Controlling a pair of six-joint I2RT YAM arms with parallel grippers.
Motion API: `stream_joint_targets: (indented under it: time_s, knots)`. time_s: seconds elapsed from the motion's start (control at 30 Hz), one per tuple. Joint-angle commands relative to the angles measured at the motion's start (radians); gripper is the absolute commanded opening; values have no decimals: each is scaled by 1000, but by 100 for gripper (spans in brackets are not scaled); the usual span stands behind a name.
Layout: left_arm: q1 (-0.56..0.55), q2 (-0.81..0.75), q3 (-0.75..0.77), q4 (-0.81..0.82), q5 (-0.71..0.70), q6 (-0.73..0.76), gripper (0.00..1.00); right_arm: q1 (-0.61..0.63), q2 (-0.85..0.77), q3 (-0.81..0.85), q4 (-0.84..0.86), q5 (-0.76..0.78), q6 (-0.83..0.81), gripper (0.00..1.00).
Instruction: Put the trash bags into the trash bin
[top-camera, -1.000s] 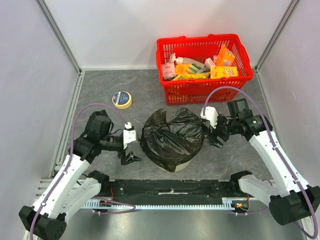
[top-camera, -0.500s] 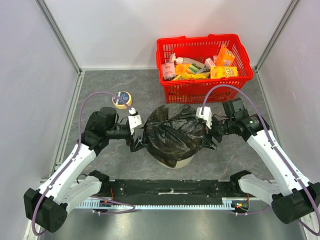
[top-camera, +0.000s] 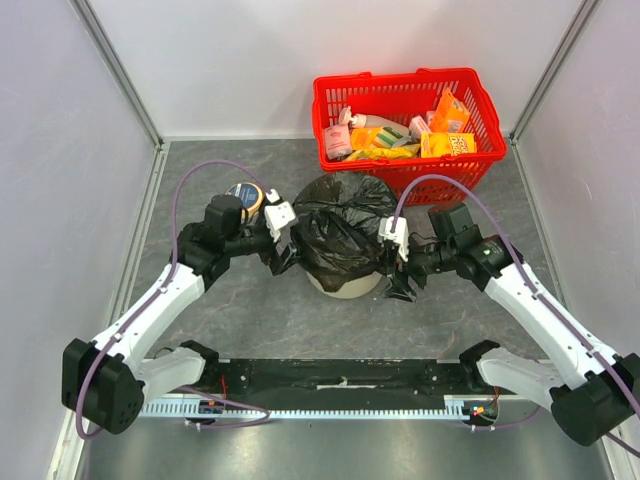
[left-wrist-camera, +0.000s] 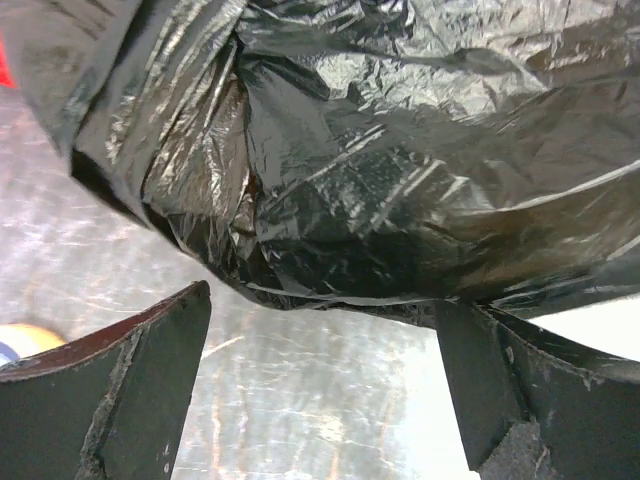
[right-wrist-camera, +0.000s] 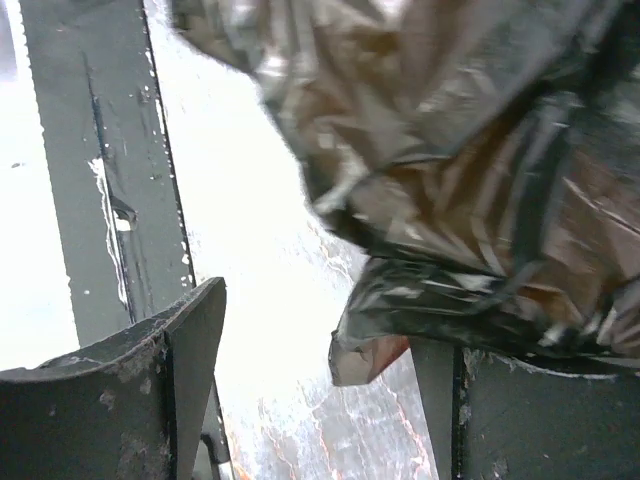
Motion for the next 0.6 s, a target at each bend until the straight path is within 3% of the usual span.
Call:
stream_joint_targets:
  time_s: [0.0,0.2,0.57]
  knots:
    - [-2,16,85,112,-102,8,98,42,-7,-22,98,-54,35,78]
    - [3,5,142,54,-154,58,99,69,-10,-13,90,-23,32,78]
    - [-1,-194,168,-262,-71,60,100,71,-37,211,-174,363,-60,90]
